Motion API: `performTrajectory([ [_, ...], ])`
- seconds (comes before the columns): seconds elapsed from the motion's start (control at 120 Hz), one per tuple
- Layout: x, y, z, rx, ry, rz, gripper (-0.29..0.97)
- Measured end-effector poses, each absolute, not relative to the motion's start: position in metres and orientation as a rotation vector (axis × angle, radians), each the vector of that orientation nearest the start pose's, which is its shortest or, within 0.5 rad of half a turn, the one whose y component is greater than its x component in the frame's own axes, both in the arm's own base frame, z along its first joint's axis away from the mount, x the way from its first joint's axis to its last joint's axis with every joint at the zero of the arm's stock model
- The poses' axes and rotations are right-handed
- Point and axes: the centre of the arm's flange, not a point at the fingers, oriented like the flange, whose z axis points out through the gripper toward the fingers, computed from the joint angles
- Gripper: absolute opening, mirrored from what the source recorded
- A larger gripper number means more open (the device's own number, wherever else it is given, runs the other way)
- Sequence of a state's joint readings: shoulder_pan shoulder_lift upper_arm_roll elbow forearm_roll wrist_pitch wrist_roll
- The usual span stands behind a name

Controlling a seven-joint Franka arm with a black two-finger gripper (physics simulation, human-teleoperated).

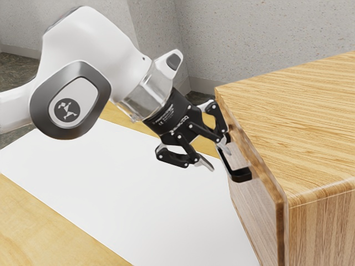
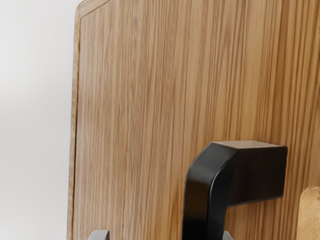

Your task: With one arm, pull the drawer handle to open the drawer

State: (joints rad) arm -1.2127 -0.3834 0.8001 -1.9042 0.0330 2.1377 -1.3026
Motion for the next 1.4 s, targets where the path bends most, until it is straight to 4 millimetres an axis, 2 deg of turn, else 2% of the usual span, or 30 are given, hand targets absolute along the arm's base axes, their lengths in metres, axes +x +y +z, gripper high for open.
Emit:
performTrajectory([
  [0.383, 0.498, -0.146, 0.651, 2.341, 1.139, 0.175, 0.09],
  [0.567, 0.496, -0.134, 0.649, 2.331, 1.162, 0.172, 0.08],
  [0.717, 0.484, -0.119, 0.657, 2.315, 1.173, 0.189, 0.08],
  [0.9, 0.476, -0.106, 0.651, 2.311, 1.196, 0.183, 0.07],
  [1.05, 0.472, -0.101, 0.650, 2.309, 1.198, 0.179, 0.05],
  [1.183, 0.461, -0.091, 0.653, 2.294, 1.198, 0.182, 0.04],
  [1.4, 0.448, -0.088, 0.653, 2.283, 1.171, 0.159, 0.02],
])
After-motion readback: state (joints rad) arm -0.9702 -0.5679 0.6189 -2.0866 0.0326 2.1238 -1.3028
